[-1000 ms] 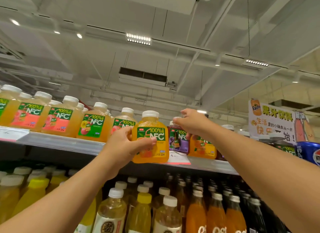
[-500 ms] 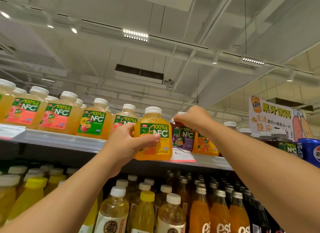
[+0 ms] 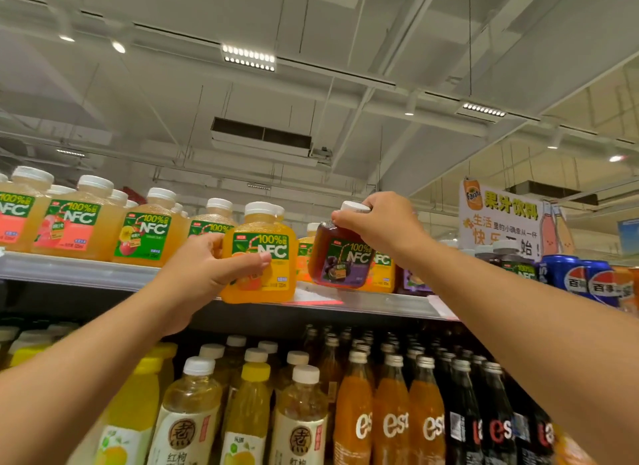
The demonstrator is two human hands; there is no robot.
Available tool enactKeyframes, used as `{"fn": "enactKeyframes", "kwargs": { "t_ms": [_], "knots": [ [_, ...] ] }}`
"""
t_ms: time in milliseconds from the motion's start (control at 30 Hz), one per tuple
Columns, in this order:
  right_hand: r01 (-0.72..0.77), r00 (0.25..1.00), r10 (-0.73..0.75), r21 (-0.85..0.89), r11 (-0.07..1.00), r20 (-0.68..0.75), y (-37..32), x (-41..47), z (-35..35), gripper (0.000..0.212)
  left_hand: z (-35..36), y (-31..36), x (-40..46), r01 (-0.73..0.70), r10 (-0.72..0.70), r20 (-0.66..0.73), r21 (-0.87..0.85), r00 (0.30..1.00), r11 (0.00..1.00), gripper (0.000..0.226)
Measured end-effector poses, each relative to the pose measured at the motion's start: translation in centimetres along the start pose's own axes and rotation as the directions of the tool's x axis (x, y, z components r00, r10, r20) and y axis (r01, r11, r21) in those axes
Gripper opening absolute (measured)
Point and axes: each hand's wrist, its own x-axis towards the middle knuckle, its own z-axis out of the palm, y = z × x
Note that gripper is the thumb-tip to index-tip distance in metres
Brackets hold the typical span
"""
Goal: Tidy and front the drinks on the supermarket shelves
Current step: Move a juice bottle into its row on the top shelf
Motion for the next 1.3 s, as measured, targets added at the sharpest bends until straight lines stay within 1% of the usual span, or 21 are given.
{"fn": "enactKeyframes", "kwargs": {
  "t_ms": [133,300,400,467,533,667,733,800,900,1067,1300],
  "knots": [
    [-0.014,0.999,0.014,-0.004,1.000,0.037,2.5,-1.8,-5.7,0.047,1.9,1.3,0.0,-0.018,0.018,0.010,0.022,1.000,1.000,0.053],
    [-0.061,0.997,0.065,-0.097,0.993,0.041,7.8,-2.8,-11.0,0.049,10.0,3.0,-0.3,-0.075,0.078,0.043,-0.069,0.996,0.995,0.053],
    [-0.099,0.994,0.104,-0.163,0.982,0.021,11.1,-1.7,-12.6,0.054,14.7,3.1,0.2,-0.059,0.067,0.096,-0.086,0.993,0.995,0.054],
    [-0.139,0.990,0.140,-0.157,0.978,-0.002,13.2,-0.8,-13.2,0.057,17.0,2.6,0.5,-0.043,0.050,0.102,-0.068,0.994,0.997,0.055],
    [-0.192,0.981,0.191,-0.105,0.976,-0.020,15.0,0.1,-13.4,0.059,18.4,2.1,0.7,-0.025,0.028,0.101,-0.034,0.995,0.999,0.055],
    [-0.220,0.975,0.213,-0.167,0.961,-0.063,17.7,1.3,-12.6,0.052,18.9,1.5,1.0,-0.010,0.009,0.106,0.007,0.994,1.000,0.057],
    [-0.240,0.970,0.232,-0.163,0.957,-0.067,18.6,1.5,-11.8,0.050,18.9,1.4,0.9,0.002,-0.001,0.108,-0.009,0.994,1.000,0.052],
    [-0.257,0.966,0.250,-0.167,0.952,-0.066,18.9,1.9,-11.0,0.051,18.9,1.4,0.8,0.015,-0.016,0.114,0.009,0.993,1.000,0.053],
    [-0.249,0.969,0.243,-0.198,0.948,-0.054,18.7,2.5,-9.8,0.048,19.0,1.5,0.8,0.037,-0.041,0.128,0.033,0.991,0.999,0.056],
    [-0.262,0.965,0.251,-0.237,0.935,-0.079,18.5,3.5,-8.2,0.038,18.8,1.5,0.9,0.048,-0.054,0.138,0.052,0.989,0.998,0.059],
    [-0.232,0.973,0.226,-0.318,0.919,-0.056,19.1,4.0,-6.9,0.037,18.7,1.5,1.0,0.046,-0.050,0.138,0.036,0.989,0.998,0.062]
  ]
}}
